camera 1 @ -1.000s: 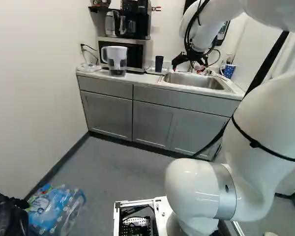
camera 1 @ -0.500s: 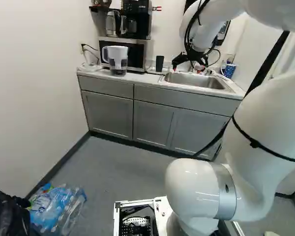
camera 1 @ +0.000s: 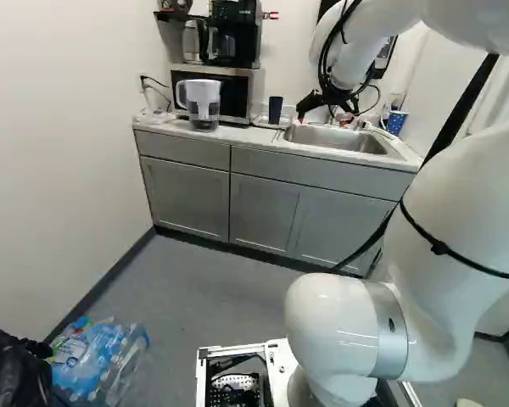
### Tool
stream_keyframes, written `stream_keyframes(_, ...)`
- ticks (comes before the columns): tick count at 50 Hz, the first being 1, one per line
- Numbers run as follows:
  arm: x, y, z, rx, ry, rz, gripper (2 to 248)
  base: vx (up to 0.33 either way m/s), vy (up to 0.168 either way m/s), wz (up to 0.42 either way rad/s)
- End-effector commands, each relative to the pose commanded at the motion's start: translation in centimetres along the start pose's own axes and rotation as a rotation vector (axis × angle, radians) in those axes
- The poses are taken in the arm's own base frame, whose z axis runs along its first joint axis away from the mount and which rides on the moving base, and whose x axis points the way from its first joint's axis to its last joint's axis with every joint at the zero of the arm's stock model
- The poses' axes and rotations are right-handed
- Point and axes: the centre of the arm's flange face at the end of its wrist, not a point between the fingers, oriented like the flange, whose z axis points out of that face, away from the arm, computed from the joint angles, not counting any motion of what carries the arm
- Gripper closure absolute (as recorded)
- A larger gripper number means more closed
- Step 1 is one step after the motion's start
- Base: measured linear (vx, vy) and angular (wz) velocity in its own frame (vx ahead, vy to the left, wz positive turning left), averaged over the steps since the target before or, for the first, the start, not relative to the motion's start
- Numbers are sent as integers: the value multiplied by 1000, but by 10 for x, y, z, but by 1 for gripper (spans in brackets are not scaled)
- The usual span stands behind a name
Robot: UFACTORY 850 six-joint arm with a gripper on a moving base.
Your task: Rinse the cup and place it in the tray
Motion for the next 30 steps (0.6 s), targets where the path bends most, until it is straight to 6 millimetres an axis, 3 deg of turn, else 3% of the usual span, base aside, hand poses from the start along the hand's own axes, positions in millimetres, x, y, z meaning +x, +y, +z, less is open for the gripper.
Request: stream_keyframes(30,-9,-4,6,6,15,-5,3,0,0,0)
